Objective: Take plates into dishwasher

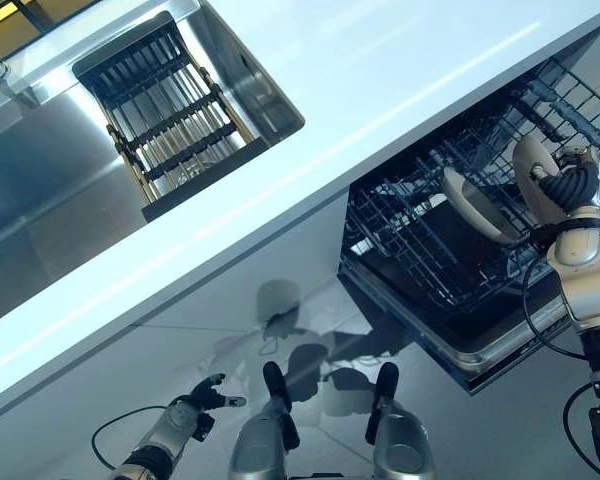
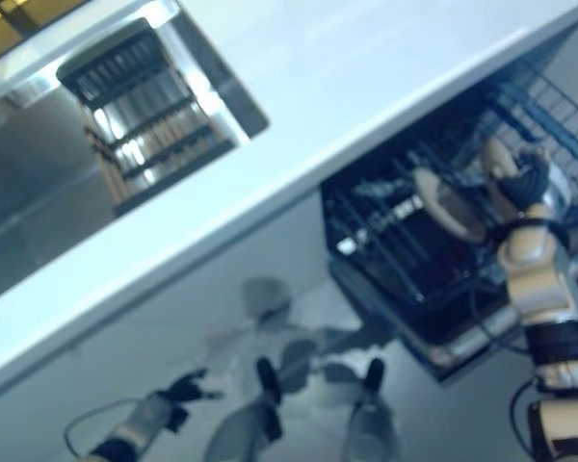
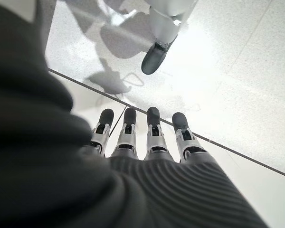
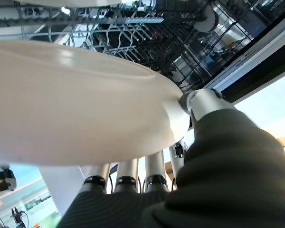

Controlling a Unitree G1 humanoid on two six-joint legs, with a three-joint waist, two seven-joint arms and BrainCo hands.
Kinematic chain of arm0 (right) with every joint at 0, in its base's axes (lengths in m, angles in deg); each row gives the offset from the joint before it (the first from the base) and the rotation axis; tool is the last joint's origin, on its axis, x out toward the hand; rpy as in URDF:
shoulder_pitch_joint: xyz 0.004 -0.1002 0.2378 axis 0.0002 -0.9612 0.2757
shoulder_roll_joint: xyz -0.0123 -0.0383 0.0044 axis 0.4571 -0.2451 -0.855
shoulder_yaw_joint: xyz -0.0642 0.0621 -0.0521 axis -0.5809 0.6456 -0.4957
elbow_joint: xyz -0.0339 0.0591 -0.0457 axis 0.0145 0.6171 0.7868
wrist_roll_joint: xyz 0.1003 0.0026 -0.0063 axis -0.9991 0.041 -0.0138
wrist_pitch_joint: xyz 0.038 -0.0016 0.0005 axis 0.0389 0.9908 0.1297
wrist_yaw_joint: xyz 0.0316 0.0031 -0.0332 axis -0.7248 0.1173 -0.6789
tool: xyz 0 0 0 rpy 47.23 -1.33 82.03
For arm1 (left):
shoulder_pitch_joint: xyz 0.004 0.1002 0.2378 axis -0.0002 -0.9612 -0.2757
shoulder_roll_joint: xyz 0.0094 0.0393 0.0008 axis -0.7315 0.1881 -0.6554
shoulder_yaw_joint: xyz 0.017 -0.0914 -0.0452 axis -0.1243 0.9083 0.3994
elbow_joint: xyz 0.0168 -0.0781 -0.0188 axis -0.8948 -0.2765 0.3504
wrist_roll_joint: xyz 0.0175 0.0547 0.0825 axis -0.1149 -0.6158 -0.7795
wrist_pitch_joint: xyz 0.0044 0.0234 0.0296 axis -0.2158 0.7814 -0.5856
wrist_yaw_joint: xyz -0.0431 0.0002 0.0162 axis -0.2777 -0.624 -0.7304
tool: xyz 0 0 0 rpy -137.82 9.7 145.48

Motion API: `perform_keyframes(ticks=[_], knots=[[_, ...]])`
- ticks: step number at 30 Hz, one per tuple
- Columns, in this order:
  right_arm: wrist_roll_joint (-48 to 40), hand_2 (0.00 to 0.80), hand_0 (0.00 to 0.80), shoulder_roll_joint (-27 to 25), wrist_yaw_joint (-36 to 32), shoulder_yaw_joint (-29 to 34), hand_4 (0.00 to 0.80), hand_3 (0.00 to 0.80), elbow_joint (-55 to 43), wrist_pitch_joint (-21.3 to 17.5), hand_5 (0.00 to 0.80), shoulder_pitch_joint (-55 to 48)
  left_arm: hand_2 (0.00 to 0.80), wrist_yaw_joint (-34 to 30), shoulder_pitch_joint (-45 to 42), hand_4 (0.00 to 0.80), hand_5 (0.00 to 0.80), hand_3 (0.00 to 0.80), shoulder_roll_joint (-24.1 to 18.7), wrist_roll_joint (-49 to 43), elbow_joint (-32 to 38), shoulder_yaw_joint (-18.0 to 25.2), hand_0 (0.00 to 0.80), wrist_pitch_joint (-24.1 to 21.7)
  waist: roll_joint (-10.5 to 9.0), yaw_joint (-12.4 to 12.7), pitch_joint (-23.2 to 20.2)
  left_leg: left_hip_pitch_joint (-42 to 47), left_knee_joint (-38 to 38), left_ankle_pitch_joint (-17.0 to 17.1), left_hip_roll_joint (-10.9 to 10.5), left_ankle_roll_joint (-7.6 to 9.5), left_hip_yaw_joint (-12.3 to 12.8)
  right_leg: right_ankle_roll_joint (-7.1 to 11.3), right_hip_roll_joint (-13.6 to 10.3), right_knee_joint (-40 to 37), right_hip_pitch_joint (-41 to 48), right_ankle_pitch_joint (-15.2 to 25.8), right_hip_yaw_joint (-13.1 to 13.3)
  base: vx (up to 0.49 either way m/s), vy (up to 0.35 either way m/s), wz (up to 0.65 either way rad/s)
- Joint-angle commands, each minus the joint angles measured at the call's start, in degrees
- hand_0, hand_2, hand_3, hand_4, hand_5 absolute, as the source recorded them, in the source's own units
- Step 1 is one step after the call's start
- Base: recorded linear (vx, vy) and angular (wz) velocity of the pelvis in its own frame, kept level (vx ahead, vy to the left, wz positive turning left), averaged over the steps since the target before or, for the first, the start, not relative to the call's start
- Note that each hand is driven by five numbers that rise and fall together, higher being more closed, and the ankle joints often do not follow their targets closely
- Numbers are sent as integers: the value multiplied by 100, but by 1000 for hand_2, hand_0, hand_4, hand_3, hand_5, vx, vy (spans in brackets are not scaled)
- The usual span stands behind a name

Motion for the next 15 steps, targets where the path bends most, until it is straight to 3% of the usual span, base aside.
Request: perform_keyframes(ticks=[1, 15], knots=[[441, 800, 800, -569, 264, -74, 800, 800, -65, -160, 800, 680, 0, -50, 20, 0, 0, 0, -48, 198, 5, -291, 0, -95, -72, 68, -303, -82, 38, 150, 503, -384, -138, -16, -504, 1755, -540, -1010, -42, 0, 0, 0], [831, 800, 800, -1076, -55, -478, 800, 800, 811, -281, 800, 1049, 0, -122, 3, 0, 0, 0, -246, 303, 134, -344, 0, 40, -85, 146, -199, -115, 145, 199, 604, -410, -149, -54, -536, 2027, -639, -1070, -22, 12, -26, 0]])
